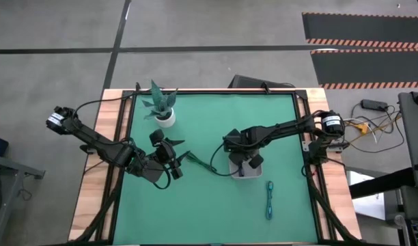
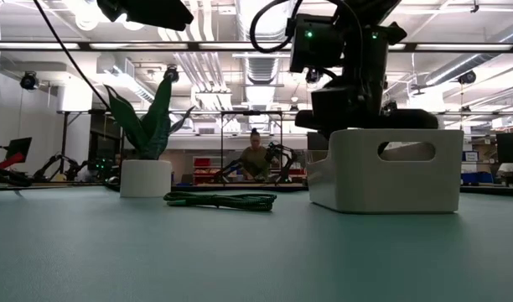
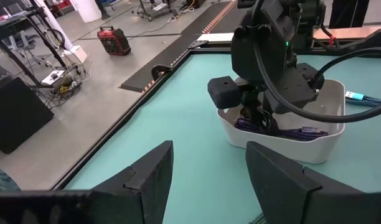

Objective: Pick and place USB-C Cables
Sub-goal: Put the black charger cable into the gray bin, then put the green charger cable into the gray bin

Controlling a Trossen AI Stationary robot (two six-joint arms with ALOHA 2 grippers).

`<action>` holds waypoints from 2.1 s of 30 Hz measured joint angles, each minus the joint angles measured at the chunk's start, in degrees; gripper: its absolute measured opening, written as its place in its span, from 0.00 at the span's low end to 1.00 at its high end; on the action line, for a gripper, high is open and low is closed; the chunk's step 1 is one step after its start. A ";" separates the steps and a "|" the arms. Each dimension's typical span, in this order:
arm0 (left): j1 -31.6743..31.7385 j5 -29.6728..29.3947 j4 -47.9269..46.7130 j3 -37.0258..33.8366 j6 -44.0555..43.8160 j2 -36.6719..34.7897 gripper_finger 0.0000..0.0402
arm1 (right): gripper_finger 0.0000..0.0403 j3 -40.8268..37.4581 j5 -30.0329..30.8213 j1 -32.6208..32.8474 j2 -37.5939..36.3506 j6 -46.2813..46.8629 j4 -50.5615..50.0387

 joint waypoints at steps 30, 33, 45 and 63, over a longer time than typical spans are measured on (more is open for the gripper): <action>0.00 0.02 -0.02 0.00 0.00 0.00 0.47 | 0.34 10.12 3.51 0.02 -0.23 2.68 -3.04; 0.01 0.02 -0.02 0.00 0.00 0.00 0.47 | 0.32 12.36 4.51 0.04 -0.23 7.01 -6.04; 0.01 0.05 0.00 -0.65 -0.02 0.00 0.47 | 0.14 21.38 1.37 2.67 -1.19 34.44 -22.87; 1.29 12.60 0.13 -4.63 -4.63 0.14 0.47 | 0.02 18.10 11.85 22.58 -6.99 53.64 -16.47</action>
